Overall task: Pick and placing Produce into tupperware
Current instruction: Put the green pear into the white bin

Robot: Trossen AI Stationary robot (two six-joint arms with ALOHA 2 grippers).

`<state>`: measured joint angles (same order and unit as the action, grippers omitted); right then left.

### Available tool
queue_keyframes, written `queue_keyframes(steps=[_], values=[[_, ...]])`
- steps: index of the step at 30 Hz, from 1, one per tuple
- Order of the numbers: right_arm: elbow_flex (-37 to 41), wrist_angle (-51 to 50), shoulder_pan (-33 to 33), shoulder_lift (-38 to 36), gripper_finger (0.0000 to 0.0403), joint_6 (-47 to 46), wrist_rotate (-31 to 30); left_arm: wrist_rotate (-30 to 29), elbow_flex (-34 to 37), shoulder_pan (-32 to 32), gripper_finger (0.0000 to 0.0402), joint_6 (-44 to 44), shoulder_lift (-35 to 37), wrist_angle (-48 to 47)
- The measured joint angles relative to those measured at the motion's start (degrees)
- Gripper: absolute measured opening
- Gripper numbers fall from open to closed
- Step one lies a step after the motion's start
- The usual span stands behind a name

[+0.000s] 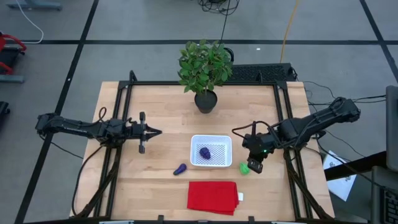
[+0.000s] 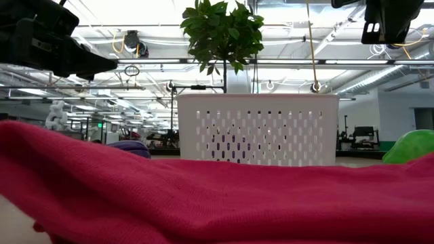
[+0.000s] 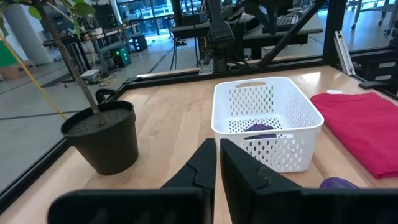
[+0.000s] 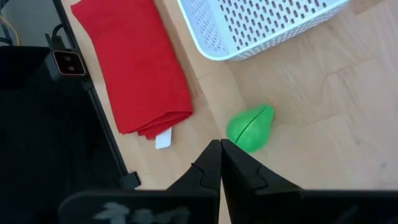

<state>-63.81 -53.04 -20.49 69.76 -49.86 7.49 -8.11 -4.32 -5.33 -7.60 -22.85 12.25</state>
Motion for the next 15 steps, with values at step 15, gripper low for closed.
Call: queue_keyframes(steps=[15], values=[[0.0, 0.0, 0.0, 0.0, 0.0015, 3.2, 0.2, 0.0, 0.0, 0.0, 0.0026, -0.2, 0.0, 0.0]])
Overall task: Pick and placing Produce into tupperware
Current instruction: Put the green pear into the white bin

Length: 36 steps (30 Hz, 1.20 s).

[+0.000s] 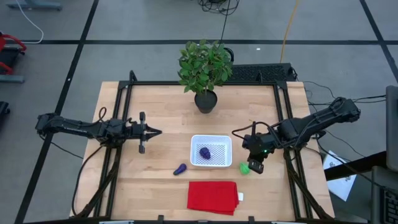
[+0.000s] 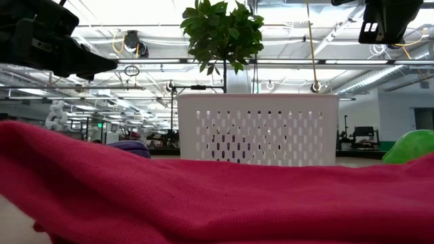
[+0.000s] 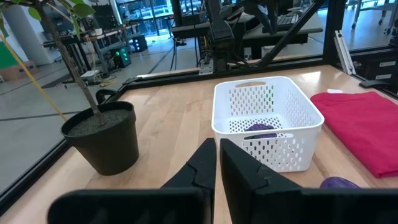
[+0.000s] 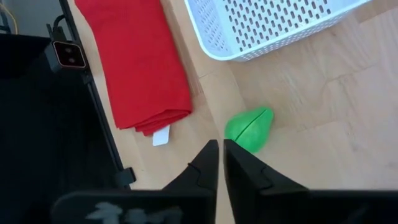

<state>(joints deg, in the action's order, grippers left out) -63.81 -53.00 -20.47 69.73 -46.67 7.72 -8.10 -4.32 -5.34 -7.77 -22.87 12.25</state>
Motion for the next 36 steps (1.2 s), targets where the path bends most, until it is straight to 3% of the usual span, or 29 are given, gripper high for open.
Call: queue_keyframes(steps=[18, 36], values=[[0.0, 3.6, 0.2, 0.0, 0.0254, -1.6, 1.7, 0.0, 0.0, 0.0, 0.0026, 0.1, 0.0, 0.0], [0.0, -2.7, 0.1, 8.1, 0.0267, -4.7, 3.0, 0.0, 0.0, 0.0, 0.0026, 0.1, 0.0, 0.0]])
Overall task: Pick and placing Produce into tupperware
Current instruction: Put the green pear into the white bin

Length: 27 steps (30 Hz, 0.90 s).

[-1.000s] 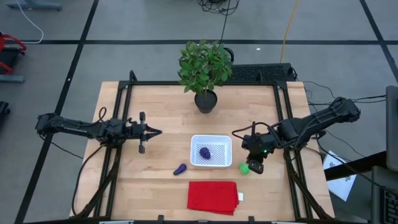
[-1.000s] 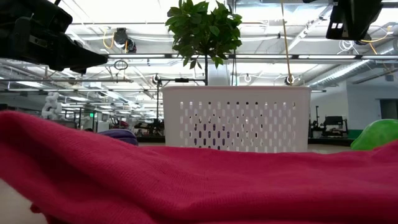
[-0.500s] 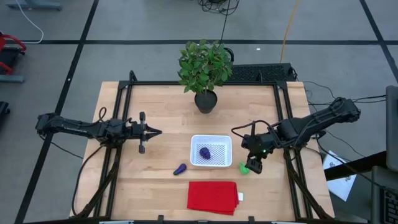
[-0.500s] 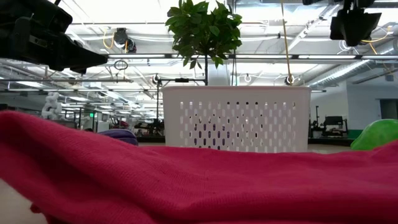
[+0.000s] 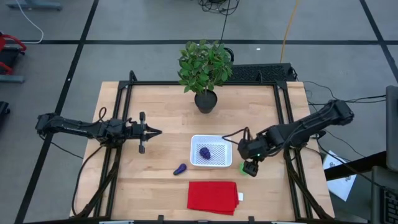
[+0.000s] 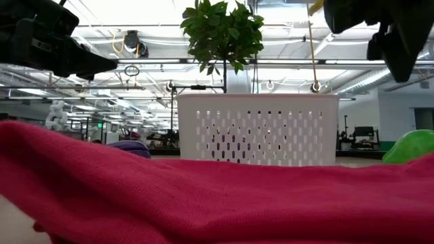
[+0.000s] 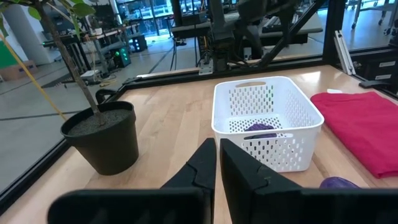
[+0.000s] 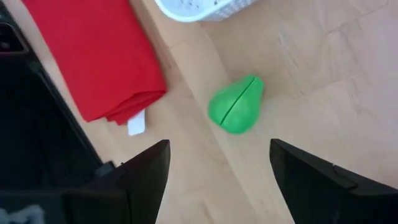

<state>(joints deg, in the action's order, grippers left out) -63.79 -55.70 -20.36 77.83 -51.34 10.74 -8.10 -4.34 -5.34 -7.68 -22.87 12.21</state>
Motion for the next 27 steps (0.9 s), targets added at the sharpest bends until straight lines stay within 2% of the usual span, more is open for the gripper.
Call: queue_keyframes(steps=[16, 27], values=[[0.0, -0.5, 0.0, 7.3, 0.0268, -0.9, 0.0, 0.0, 0.0, 0.0, 0.0026, 0.2, 0.0, -0.1], [1.4, -0.7, -0.1, 8.1, 0.0268, -5.2, -0.1, 0.0, 0.0, 0.0, 0.0026, -1.5, 0.0, -0.2]])
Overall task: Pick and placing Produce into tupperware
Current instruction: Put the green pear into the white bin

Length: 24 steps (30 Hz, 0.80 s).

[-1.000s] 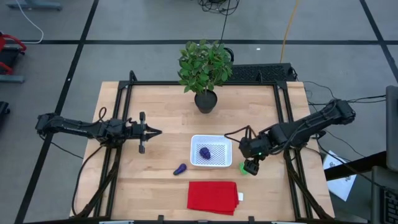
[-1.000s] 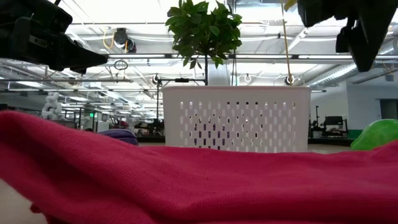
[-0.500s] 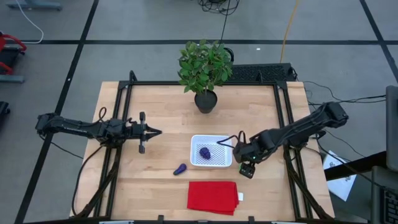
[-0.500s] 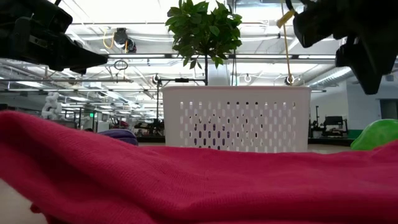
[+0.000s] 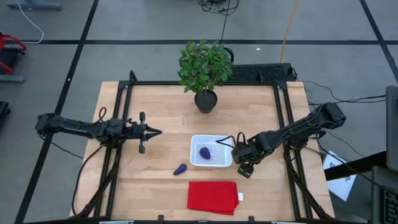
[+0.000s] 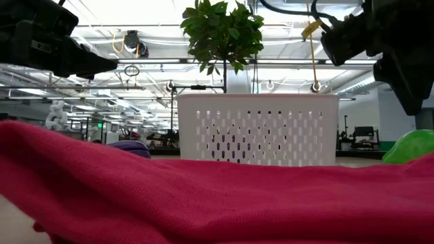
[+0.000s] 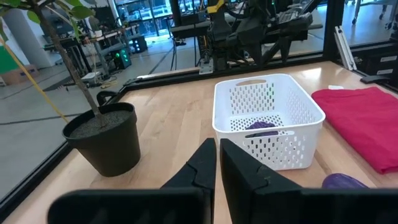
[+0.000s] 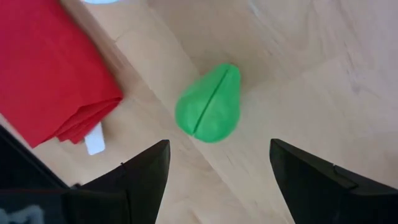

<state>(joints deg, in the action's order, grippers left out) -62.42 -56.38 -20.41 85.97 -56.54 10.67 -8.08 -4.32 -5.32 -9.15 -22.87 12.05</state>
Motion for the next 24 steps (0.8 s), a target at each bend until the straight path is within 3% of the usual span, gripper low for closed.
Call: queue_keyframes(steps=[12, 24], values=[[6.7, 11.9, -0.3, 0.0, 0.0268, -4.0, 0.6, 0.0, 0.0, 0.0, 0.0026, -0.2, 0.0, 0.0], [8.5, 14.6, -0.3, 0.0, 0.0268, -5.8, 1.3, 0.0, 0.0, 0.0, 0.0026, -0.1, 0.0, 0.0]])
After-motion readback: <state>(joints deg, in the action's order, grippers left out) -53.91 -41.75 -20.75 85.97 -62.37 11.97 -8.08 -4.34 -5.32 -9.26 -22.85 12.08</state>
